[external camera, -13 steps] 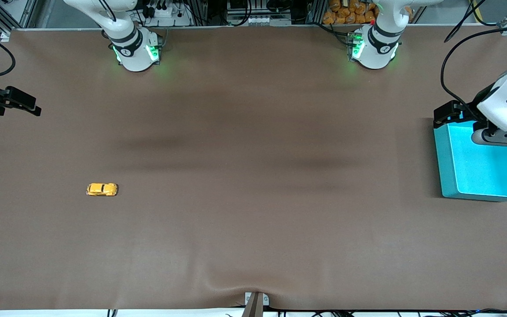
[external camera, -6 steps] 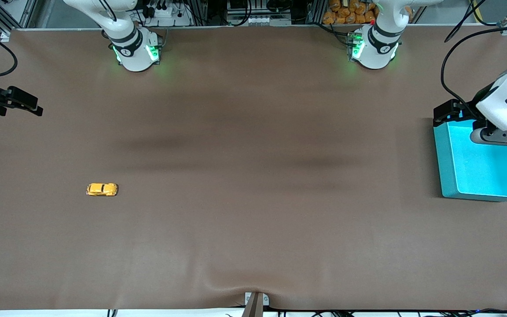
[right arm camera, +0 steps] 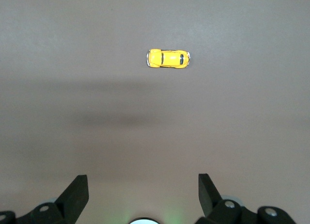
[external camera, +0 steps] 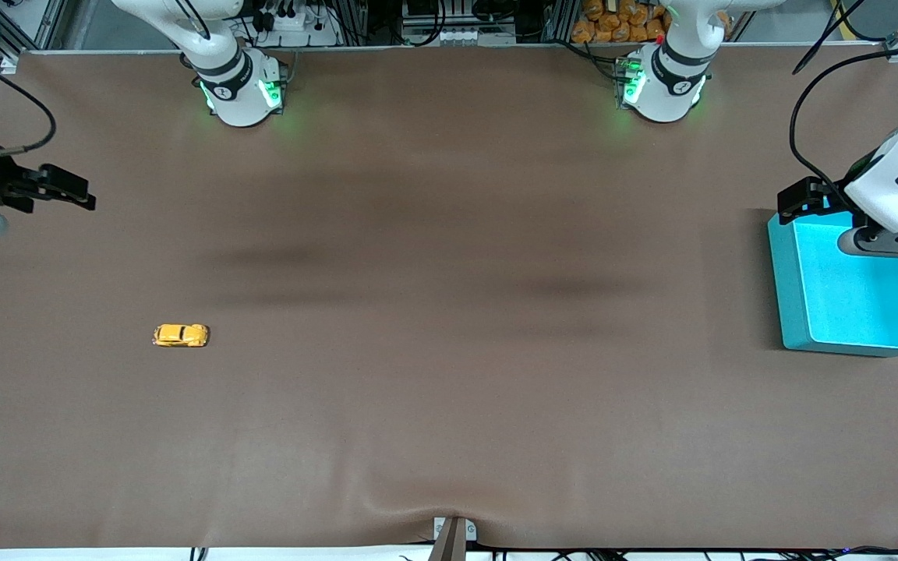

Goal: Wind and store yellow beetle car
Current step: 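Move the right gripper toward the yellow beetle car, then lower the right gripper and close it on the yellow car, then drag the held car backward along the table with the right gripper, then open the right gripper to release the car rolling toward the bin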

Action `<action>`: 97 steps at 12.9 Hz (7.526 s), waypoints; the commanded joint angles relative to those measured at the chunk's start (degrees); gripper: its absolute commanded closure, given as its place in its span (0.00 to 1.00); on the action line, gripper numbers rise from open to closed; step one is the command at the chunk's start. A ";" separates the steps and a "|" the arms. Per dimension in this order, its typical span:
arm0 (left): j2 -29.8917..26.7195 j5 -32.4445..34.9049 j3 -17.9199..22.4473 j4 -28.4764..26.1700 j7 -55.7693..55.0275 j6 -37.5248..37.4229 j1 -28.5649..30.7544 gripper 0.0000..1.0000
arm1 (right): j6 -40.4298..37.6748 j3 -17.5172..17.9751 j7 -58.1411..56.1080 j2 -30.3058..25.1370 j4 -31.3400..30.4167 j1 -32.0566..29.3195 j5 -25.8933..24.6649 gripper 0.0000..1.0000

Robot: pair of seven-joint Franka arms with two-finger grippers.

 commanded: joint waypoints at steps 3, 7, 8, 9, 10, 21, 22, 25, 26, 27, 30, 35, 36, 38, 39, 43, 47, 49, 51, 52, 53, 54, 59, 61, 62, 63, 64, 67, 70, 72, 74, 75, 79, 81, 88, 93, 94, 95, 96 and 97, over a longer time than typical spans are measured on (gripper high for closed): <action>-1.34 0.75 0.14 0.11 0.55 -0.67 -0.03 0.00 | 2.98 -0.20 -10.37 3.80 -3.74 -0.93 -0.90 0.00; -1.34 0.31 0.05 0.20 0.47 -0.41 -0.03 0.00 | 12.53 -0.20 -20.21 4.77 -10.05 -0.67 -0.90 0.00; -1.34 -0.82 0.14 0.11 0.38 -0.41 -0.03 0.00 | 14.82 -0.20 -21.80 4.86 -11.64 -0.23 -0.90 0.00; -1.34 -1.79 0.14 -0.07 -0.23 -0.41 0.05 0.00 | 16.15 -0.20 -22.95 5.12 -12.61 0.29 -0.90 0.00; -1.25 -1.89 0.14 0.02 -1.72 -0.41 0.05 0.00 | 16.95 -0.20 -24.79 5.91 -12.79 0.82 -0.90 0.00; -1.08 -1.10 0.14 -0.33 -1.91 -0.23 0.05 0.00 | 37.76 -0.28 -60.72 19.44 -12.53 -0.05 -2.31 0.00; -1.08 -1.10 0.14 -0.33 -1.91 -0.23 -0.03 0.00 | 40.13 -0.28 -64.67 20.85 -12.53 -0.05 -2.31 0.00; -1.08 -1.10 0.14 -0.33 -1.99 -0.23 0.05 0.00 | 46.38 -0.28 -74.44 25.42 -12.27 -0.40 -2.31 0.00; -0.99 -1.10 0.14 -0.33 -1.99 -0.23 0.05 0.00 | 47.96 -0.28 -76.64 26.56 -12.27 -0.40 -2.22 0.00; -0.99 -1.10 0.14 -0.33 -1.99 -0.23 0.05 0.00 | 48.76 -0.28 -78.06 27.62 -12.27 -0.40 -2.31 0.00; -0.90 -1.10 0.14 -0.33 -2.08 -0.14 0.05 0.00 | 51.31 -0.28 -79.30 29.99 -12.27 -0.49 -2.22 0.00; -0.90 -1.10 0.14 -0.42 -2.52 -0.14 0.05 0.00 | 53.42 -0.28 -79.30 32.28 -12.36 -1.28 -2.22 0.00; -0.90 -1.10 0.14 -0.42 -2.52 -0.14 0.05 0.00 | 53.60 -0.28 -79.30 32.55 -12.36 -1.28 -2.22 0.00; -0.90 -1.10 0.14 -0.42 -2.61 -0.14 -0.03 0.00 | 53.96 -0.28 -79.30 33.07 -12.36 -1.37 -2.22 0.00; -0.81 -1.10 0.14 -0.42 -2.61 -0.23 0.05 0.00 | 53.96 -0.28 -79.91 33.08 -12.36 -1.46 -2.22 0.00; -0.73 -1.10 0.14 -0.42 -2.61 -0.23 -0.03 0.00 | 54.84 -0.28 -82.11 33.16 -12.36 -1.99 -2.22 1.00; -0.73 -1.10 0.14 -0.42 -2.70 -0.23 -0.03 0.00 | 54.92 -0.28 -82.20 33.25 -12.36 -2.07 -2.22 1.00; -0.73 -1.10 0.14 -0.42 -2.70 -0.23 -0.12 0.00 | 55.10 -0.28 -82.20 33.60 -12.36 -2.07 -2.22 1.00; -0.73 -1.10 0.14 -0.42 -2.78 -0.23 -0.12 0.00 | 55.19 -0.28 -82.38 34.65 -12.36 -3.65 -2.14 1.00; -0.73 -1.10 0.14 -0.42 -2.70 -0.23 -0.12 0.00 | 55.62 -0.28 -83.25 34.92 -12.36 -4.00 -2.14 1.00; -0.73 -1.10 0.14 -0.42 -2.70 -0.23 -0.12 0.00 | 55.80 -0.20 -84.13 35.18 -12.36 -4.44 -2.14 1.00; -0.73 -1.10 0.14 -0.42 -2.70 -0.23 -0.12 0.00 | 55.80 -0.28 -84.92 35.27 -12.36 -5.23 -2.14 1.00; -0.73 -1.10 0.14 -0.51 -2.79 -0.23 -0.12 0.00 | 55.36 -0.28 -90.19 36.06 -11.66 -8.83 -2.14 1.00; -0.73 -1.10 0.14 -0.51 -2.79 -0.23 -0.12 0.00 | 55.10 -0.28 -92.47 36.59 -10.95 -10.42 -2.14 1.00; -0.73 -1.10 0.14 -0.51 -2.79 -0.23 -0.12 0.00 | 55.10 -0.28 -93.35 36.85 -10.78 -11.21 -2.14 1.00; -0.73 -1.10 0.14 -0.51 -2.79 -0.23 -0.12 0.00 | 55.10 -0.20 -94.41 37.38 -10.51 -12.09 -2.14 1.00; -0.73 -1.10 0.14 -0.51 -2.79 -0.23 -0.12 0.00 | 55.10 -0.28 -95.55 38.08 -9.90 -12.88 -2.05 1.00; -0.73 -1.10 0.14 -0.59 -2.79 -0.23 -0.12 0.00 | 55.10 -0.28 -98.19 39.31 -8.58 -14.72 -2.05 1.00; -0.73 -1.10 0.14 -0.59 -2.79 -0.23 -0.12 0.00 | 55.10 -0.28 -98.81 39.58 -8.31 -15.78 -2.05 1.00; -0.73 -1.10 0.14 -0.59 -2.79 -0.23 -0.12 0.00 | 55.45 -0.20 -99.25 39.49 -8.23 -16.14 -1.44 0.01; -0.73 -1.10 0.14 -0.59 -2.79 -0.23 -0.12 0.00 | 55.36 -0.02 -100.04 39.40 -7.79 -16.58 -1.26 0.00; -0.73 -1.10 0.14 -0.59 -2.79 -0.23 -0.12 0.00 | 55.36 -0.02 -100.04 39.40 -7.70 -16.66 -1.26 0.00; -0.73 -1.10 0.14 -0.59 -2.79 -0.23 -0.12 0.00 | 55.10 0.07 -100.04 39.05 -7.70 -16.58 -1.26 0.00; -0.73 -1.10 0.14 -0.59 -2.79 -0.23 -0.12 0.00 | 55.10 0.07 -100.04 38.97 -7.70 -16.58 -1.26 0.00; -0.64 -1.10 0.14 -0.86 -2.70 -0.23 -0.04 0.00 | 51.85 1.12 -98.29 34.58 -7.70 -15.78 -1.08 0.00; -0.29 -1.10 0.31 -1.21 -2.70 -0.14 0.67 0.00 | 49.84 2.61 -95.48 32.20 -7.87 -15.61 -0.73 0.00; -0.29 -1.10 0.31 -1.56 -2.70 -0.14 0.67 0.00 | 48.09 3.31 -94.17 31.41 -7.79 -15.61 -0.73 0.00; -0.29 -1.10 0.31 -1.56 -2.70 -0.23 0.67 0.00 | 47.37 3.75 -92.85 30.45 -7.87 -15.52 -0.73 0.00; -0.20 -1.10 0.58 -1.56 -2.70 -0.23 0.93 0.00 | 46.58 4.11 -92.14 29.66 -7.79 -15.00 -0.73 0.00; -0.11 -1.10 0.58 -1.56 -2.70 -0.23 1.54 0.00 | 46.14 4.11 -91.52 28.78 -7.79 -14.04 -0.73 0.00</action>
